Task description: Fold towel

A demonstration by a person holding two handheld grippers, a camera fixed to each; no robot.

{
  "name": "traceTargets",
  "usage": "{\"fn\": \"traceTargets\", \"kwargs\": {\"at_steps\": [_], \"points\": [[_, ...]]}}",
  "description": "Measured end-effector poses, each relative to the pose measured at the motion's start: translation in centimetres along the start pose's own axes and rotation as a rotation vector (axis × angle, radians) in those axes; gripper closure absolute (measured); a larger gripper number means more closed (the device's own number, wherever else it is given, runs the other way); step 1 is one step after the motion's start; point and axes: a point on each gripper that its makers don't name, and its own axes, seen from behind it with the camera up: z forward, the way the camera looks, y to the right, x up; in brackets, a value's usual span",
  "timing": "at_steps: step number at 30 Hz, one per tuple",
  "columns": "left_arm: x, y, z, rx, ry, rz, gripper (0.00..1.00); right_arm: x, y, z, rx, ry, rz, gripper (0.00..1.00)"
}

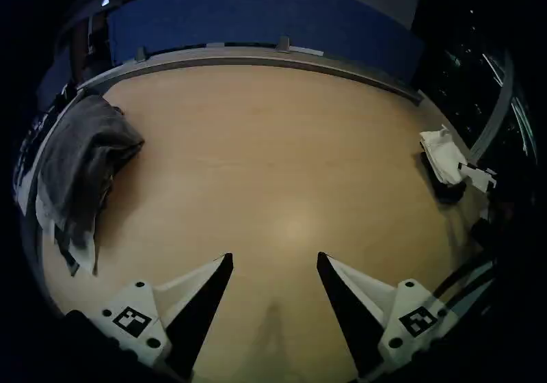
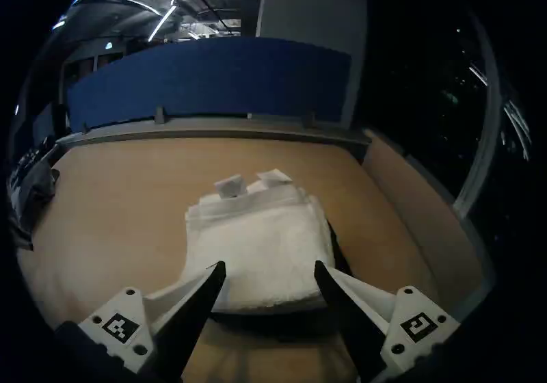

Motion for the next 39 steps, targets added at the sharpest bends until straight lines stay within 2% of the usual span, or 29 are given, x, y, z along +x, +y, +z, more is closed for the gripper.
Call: {"fn": "traceTargets", "kwargs": {"at_steps": [8, 14, 23, 30, 39], "points": [[0.0, -0.1, -0.4, 0.001, 0.005, -0.001, 0.09, -1.9, 0.3, 1.1, -0.007, -0.037, 0.006, 0.00], [0.1, -0.1, -0.7, -0.001, 0.011, 0.000, 0.09, -2.2, 0.2, 0.9, -0.002, -0.042, 0.011, 0.00], [0.6, -0.2, -1.1, 0.001, 0.032, -0.011, 0.09, 1.6, -0.2, -1.4, 0.010, 0.052, 0.048, 0.00], [0.8, -0.3, -1.2, -0.003, 0.050, -0.014, 0.09, 1.9, -0.3, -1.8, 0.004, 0.062, 0.038, 0.00], [2.0, -1.1, -1.8, -0.007, 0.102, -0.033, 0.09, 5.6, -3.4, -4.2, 0.066, 0.163, 0.076, 0.00]]}}
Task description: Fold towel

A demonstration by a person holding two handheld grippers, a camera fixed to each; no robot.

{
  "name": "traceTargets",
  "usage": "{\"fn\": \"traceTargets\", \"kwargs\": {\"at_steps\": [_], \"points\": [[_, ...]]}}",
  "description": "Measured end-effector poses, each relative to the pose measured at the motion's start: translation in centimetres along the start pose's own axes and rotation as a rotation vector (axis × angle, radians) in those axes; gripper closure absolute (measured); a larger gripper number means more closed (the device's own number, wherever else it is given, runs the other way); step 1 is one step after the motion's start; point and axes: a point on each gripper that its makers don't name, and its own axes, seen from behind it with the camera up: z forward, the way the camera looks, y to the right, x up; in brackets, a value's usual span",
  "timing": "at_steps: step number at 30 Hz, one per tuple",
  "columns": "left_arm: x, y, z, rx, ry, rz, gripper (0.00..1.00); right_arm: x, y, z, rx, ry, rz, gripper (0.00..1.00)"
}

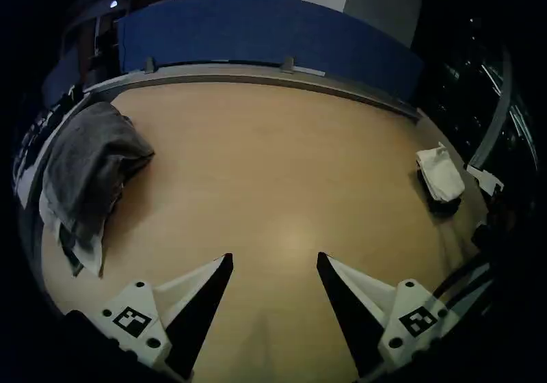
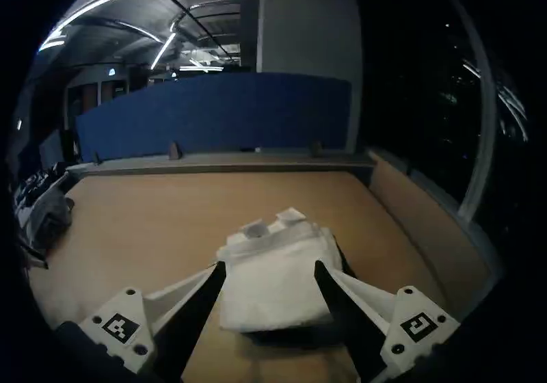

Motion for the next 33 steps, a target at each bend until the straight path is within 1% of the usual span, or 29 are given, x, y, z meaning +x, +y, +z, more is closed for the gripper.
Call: {"fn": "traceTargets", "kwargs": {"at_steps": [5, 9, 11, 14, 17, 20, 23, 26, 29, 33], "points": [[1.8, -0.6, -0.5, -0.005, 0.069, -0.012, 0.09, 2.8, -2.7, -1.2, 0.029, 0.084, 0.052, 0.00], [3.9, -1.1, -1.0, -0.005, 0.149, -0.015, 0.09, 4.9, -4.6, -2.1, 0.040, 0.157, 0.076, 0.00], [5.3, -1.4, -1.4, -0.004, 0.201, -0.013, 0.09, 6.1, -5.8, -2.7, 0.049, 0.201, 0.077, 0.00], [7.5, -1.8, -2.2, -0.003, 0.285, -0.008, 0.09, 7.5, -7.5, -3.4, 0.062, 0.266, 0.064, 0.00], [9.7, -2.6, -3.0, 0.010, 0.373, -0.007, 0.09, 8.3, -9.2, -4.0, 0.076, 0.309, 0.037, 0.00], [12.0, -3.4, -4.3, 0.032, 0.473, -0.004, 0.09, 9.0, -10.0, -4.3, 0.072, 0.350, 0.024, 0.00], [13.8, -4.0, -5.8, 0.055, 0.572, 0.005, 0.09, 9.7, -10.2, -4.5, 0.044, 0.383, 0.027, 0.00], [15.0, -4.6, -6.8, 0.076, 0.641, 0.011, 0.09, 9.8, -11.0, -4.5, 0.043, 0.399, 0.027, 0.00], [15.8, -5.0, -7.5, 0.088, 0.685, 0.016, 0.09, 9.8, -11.5, -4.6, 0.050, 0.396, 0.033, 0.00], [16.3, -5.5, -8.0, 0.102, 0.725, 0.023, 0.09, 9.8, -11.8, -4.7, 0.052, 0.396, 0.034, 0.00]]}}
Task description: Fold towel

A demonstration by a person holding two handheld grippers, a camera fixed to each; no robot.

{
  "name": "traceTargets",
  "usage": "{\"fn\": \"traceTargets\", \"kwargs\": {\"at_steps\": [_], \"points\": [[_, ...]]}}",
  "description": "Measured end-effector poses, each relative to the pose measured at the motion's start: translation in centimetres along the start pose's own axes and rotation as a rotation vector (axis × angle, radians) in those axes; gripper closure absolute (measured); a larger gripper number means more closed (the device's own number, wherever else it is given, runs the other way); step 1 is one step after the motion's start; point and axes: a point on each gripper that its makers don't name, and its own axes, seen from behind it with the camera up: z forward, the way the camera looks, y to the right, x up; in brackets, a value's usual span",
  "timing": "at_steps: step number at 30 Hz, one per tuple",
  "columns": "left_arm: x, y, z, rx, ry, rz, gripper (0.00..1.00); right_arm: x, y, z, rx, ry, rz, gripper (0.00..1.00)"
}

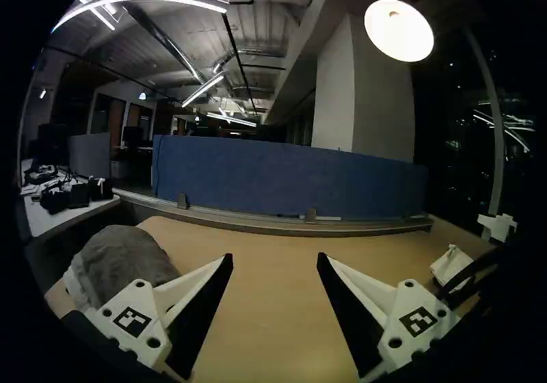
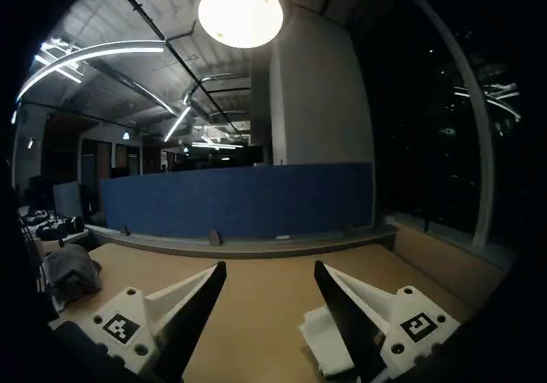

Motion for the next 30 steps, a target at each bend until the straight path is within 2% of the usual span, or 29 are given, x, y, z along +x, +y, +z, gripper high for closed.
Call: {"fn": "traceTargets", "kwargs": {"at_steps": [5, 11, 14, 18, 23, 30], "points": [[0.2, -0.6, 0.2, 0.017, 0.037, 0.033, 0.09, -0.3, -0.9, 0.0, 0.023, -0.004, -0.014, 0.00], [-0.1, -1.0, 0.7, 0.045, 0.079, 0.143, 0.09, -1.1, -1.2, 0.0, 0.034, -0.035, -0.003, 0.00], [-0.3, -0.9, 0.8, 0.048, 0.106, 0.175, 0.09, -1.5, -0.8, 0.1, 0.029, -0.056, 0.011, 0.00], [-1.1, -1.2, 0.9, 0.052, 0.126, 0.182, 0.09, -2.1, -0.1, 0.3, 0.018, -0.089, 0.024, 0.00], [-2.6, -2.5, 1.2, 0.067, 0.140, 0.168, 0.09, -2.5, 0.6, 0.9, -0.004, -0.109, 0.017, 0.00], [-5.0, -4.8, 1.7, 0.067, 0.150, 0.148, 0.09, -3.5, -1.0, 1.6, 0.008, -0.117, -0.026, 0.00]]}}
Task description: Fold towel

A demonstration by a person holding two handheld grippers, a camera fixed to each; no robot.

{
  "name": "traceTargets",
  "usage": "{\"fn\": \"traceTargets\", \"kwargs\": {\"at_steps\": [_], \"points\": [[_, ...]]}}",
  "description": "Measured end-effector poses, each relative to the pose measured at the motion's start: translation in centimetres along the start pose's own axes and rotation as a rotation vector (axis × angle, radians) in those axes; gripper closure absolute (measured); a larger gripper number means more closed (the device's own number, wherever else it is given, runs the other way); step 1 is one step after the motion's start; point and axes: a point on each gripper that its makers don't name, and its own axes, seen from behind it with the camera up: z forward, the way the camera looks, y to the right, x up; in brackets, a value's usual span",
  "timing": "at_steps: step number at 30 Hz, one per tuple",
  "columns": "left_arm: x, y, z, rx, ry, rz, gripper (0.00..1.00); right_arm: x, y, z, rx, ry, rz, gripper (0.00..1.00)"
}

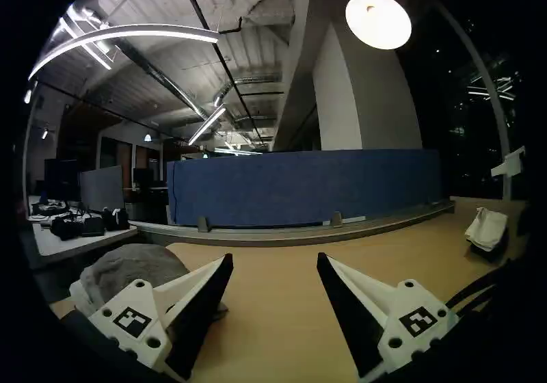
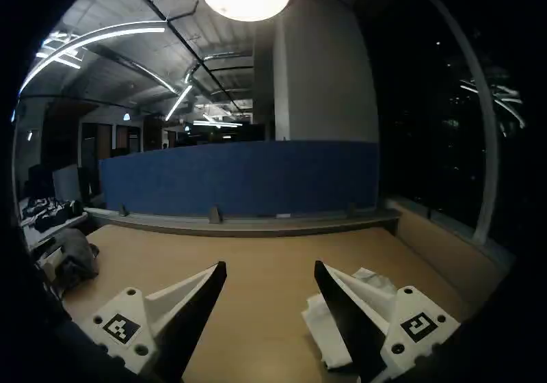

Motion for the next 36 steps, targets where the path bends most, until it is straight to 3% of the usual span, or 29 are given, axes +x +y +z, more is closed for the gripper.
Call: {"fn": "traceTargets", "kwargs": {"at_steps": [8, 20, 29, 36], "points": [[-2.8, -1.4, 0.5, -0.002, 0.008, -0.030, 0.09, -1.5, -1.8, 1.1, 0.006, -0.015, -0.035, 0.00], [-5.2, -2.6, 0.8, 0.008, -0.010, -0.066, 0.09, -1.3, -3.5, 2.0, 0.018, -0.015, -0.086, 0.00], [-6.3, -2.0, 1.2, -0.001, -0.029, -0.045, 0.09, -2.0, -3.7, 2.0, 0.025, -0.023, -0.079, 0.00], [-6.8, -2.1, 1.3, 0.004, -0.051, -0.042, 0.09, -1.2, -2.4, 1.7, 0.013, 0.019, -0.054, 0.00]]}}
